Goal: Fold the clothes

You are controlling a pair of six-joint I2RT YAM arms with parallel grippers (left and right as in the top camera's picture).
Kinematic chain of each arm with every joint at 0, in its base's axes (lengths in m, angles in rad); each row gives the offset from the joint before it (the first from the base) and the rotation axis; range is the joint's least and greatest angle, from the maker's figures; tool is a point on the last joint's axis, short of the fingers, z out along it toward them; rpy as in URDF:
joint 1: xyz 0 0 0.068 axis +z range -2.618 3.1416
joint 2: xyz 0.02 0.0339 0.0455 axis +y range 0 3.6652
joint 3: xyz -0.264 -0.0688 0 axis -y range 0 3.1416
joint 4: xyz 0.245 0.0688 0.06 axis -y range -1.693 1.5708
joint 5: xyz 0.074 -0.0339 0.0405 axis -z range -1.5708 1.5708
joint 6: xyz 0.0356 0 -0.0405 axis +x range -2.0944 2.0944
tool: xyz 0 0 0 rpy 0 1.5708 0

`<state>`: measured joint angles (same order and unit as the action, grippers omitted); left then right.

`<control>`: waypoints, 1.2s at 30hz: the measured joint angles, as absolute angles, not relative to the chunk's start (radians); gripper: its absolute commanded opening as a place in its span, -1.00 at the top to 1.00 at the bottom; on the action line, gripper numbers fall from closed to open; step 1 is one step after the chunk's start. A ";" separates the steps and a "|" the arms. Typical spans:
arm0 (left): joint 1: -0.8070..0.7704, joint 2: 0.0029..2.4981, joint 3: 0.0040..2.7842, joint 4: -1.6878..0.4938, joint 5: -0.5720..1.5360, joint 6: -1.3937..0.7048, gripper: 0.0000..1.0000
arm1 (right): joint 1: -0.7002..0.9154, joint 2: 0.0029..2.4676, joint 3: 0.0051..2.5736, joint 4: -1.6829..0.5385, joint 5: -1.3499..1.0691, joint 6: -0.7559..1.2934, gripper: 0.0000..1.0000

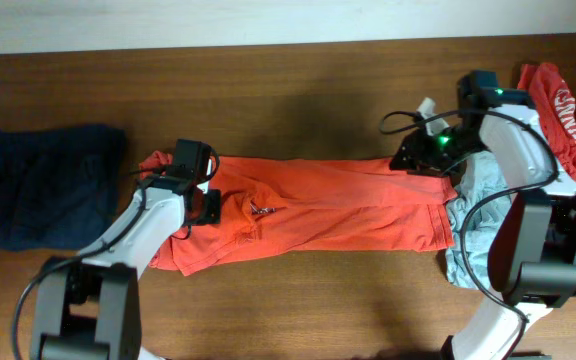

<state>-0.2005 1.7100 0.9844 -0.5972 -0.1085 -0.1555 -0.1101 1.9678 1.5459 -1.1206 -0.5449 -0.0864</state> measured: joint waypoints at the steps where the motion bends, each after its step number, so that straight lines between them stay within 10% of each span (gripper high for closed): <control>1: -0.198 1.720 0.984 -0.596 -0.120 -0.162 1.00 | -0.098 1.968 1.546 -1.116 -0.545 -0.086 0.02; 16: 0.059 1.812 1.031 -0.639 -0.175 -0.315 0.99 | -0.064 1.968 1.546 -1.118 -0.374 0.002 0.01; 22: 0.068 1.817 1.038 -0.643 -0.167 -0.315 0.98 | -0.059 1.967 1.489 -1.042 -0.257 0.095 0.43; 36: 0.066 1.818 1.039 -0.642 -0.169 -0.302 0.93 | -0.046 1.957 1.245 -0.773 -0.177 0.203 0.51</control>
<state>0.0658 1.8179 1.0389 -0.6418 -0.1688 -0.3019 -0.0460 1.9568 1.2449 -0.7731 -0.1768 0.2031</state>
